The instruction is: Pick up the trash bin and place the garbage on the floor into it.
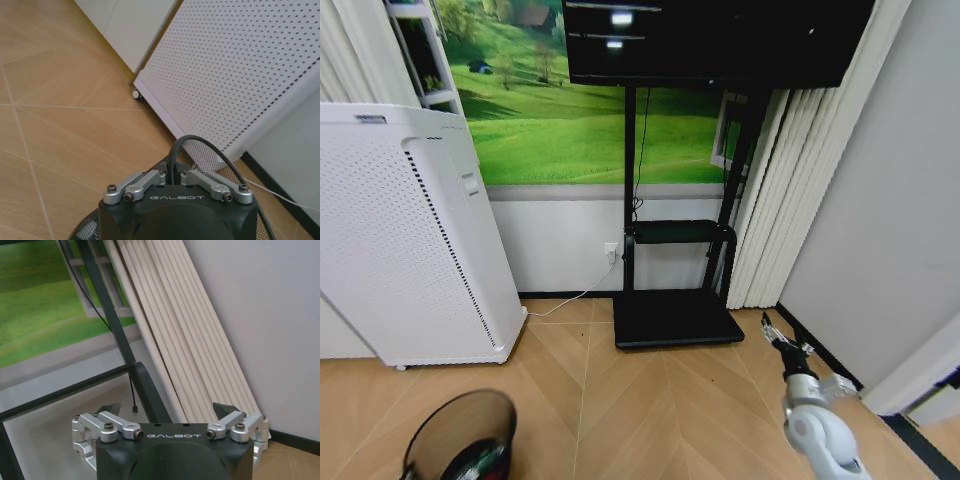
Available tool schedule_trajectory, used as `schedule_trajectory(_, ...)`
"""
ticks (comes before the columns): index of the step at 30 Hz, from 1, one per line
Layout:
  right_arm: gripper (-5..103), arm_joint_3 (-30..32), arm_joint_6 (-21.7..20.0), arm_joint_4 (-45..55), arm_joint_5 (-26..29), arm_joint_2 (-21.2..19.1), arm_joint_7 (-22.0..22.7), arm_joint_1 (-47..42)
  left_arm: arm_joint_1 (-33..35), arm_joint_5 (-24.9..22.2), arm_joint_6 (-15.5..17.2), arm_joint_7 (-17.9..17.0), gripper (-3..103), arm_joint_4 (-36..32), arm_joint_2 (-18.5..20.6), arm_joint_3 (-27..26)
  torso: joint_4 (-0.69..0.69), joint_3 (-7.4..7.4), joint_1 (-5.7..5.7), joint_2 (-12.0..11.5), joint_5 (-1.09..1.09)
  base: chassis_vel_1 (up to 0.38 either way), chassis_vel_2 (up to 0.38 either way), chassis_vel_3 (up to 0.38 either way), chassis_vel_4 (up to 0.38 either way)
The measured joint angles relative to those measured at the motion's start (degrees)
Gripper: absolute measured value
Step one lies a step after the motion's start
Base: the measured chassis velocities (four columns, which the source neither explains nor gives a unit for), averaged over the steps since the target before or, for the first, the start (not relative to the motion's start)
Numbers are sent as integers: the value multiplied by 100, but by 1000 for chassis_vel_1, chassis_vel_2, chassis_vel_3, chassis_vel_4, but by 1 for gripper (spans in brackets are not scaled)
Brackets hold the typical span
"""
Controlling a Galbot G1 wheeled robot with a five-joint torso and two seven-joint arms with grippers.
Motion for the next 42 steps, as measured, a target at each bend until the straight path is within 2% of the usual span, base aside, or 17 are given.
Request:
schedule_trajectory(7, 100, -30, 52, -289, 54, -39, -170, 94, 93, 182, 1, -250, 7, 100, -180, -219, 0, 0, 0, 0, 0, 0, 0, 0, 0)
schedule_trajectory(14, 100, -96, 158, -578, 143, -61, -269, 269, 201, 209, 7, -196, 7, 88, -241, -433, 0, 0, 0, 0, 2, 0, 0, 0, 0)
schedule_trajectory(32, 100, -41, 302, -801, 276, -221, -354, 130, -290, 463, -5, -166, 7, 812, 57, -544, 0, 0, 0, -1, 0, 0, 0, 0, 0)
schedule_trajectory(33, 100, -37, 302, -816, 277, -223, -354, 143, -281, 468, -5, -198, 7, 820, 57, -531, -1, 0, 0, -1, 2, 0, 0, 0, 0)
schedule_trajectory(35, 100, -44, 286, -828, 277, -196, -344, 252, -219, 546, 89, -490, 7, 808, 16, -456, -1, 0, 0, -1, -1, 0, 0, 0, 0)
schedule_trajectory(42, 100, -79, 197, -854, 293, -205, -316, 515, -101, 561, 119, -734, 7, 743, -49, -451, 0, 0, 0, -1, 0, 0, 0, 0, 0)
